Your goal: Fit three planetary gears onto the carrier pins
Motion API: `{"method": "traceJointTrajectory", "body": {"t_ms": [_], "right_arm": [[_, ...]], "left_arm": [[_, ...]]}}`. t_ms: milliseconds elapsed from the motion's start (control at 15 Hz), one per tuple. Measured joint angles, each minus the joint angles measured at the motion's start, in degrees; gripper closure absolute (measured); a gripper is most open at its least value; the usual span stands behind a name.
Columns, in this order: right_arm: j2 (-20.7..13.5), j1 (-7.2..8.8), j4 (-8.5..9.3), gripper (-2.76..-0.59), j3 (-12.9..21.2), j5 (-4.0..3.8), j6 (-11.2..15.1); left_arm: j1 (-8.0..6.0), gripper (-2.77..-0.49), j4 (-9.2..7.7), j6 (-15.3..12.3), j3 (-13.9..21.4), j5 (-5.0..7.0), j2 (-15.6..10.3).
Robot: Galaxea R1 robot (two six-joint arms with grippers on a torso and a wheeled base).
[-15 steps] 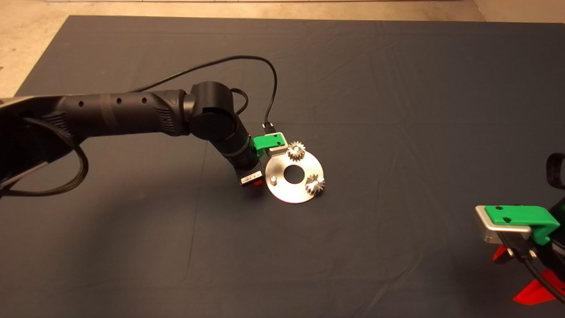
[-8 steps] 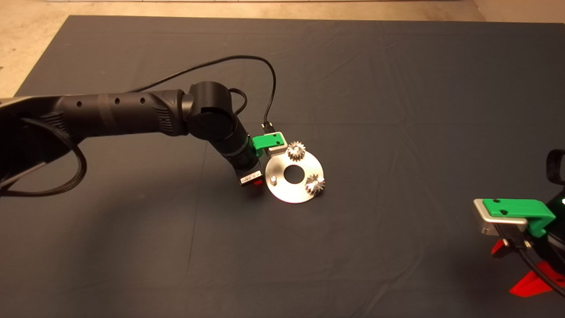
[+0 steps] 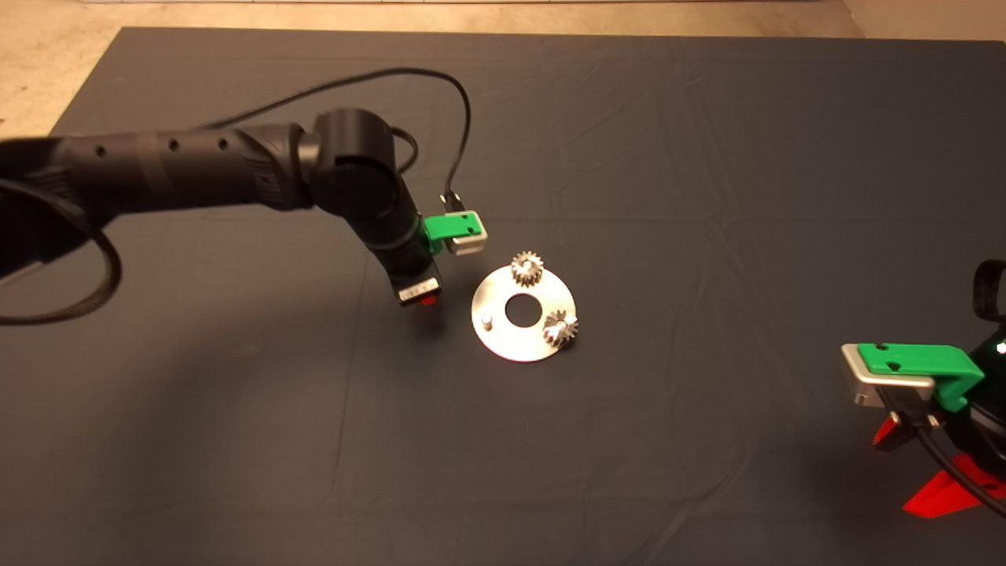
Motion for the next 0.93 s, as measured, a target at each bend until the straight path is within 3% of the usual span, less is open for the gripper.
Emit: {"method": "traceJointTrajectory", "body": {"t_ms": [133,333,600,800,933], "right_arm": [[0.02,0.02,0.0,-1.48,-0.07,0.0,0.0],[0.35,0.02,0.08,-1.48,-1.27,0.02,0.0],[0.38,0.0,0.08,-1.48,-1.4,-0.07,0.0],[0.52,0.0,0.1,-1.48,-1.43,-0.07,0.0],[0.71,0.0,0.1,-1.48,-1.4,-0.05,0.0]], "left_arm": [[-2.82,-0.88,-3.48,-0.01,0.0,2.03,-1.12],[-4.14,-0.88,-8.64,-0.8,0.21,3.27,-1.39],[-5.03,-0.88,-9.66,-9.4,6.22,3.3,-1.28],[-6.17,-0.88,-10.32,-16.53,13.46,1.92,-1.25],[-7.12,-0.88,-10.54,-17.73,15.73,-1.31,-1.25]]}}
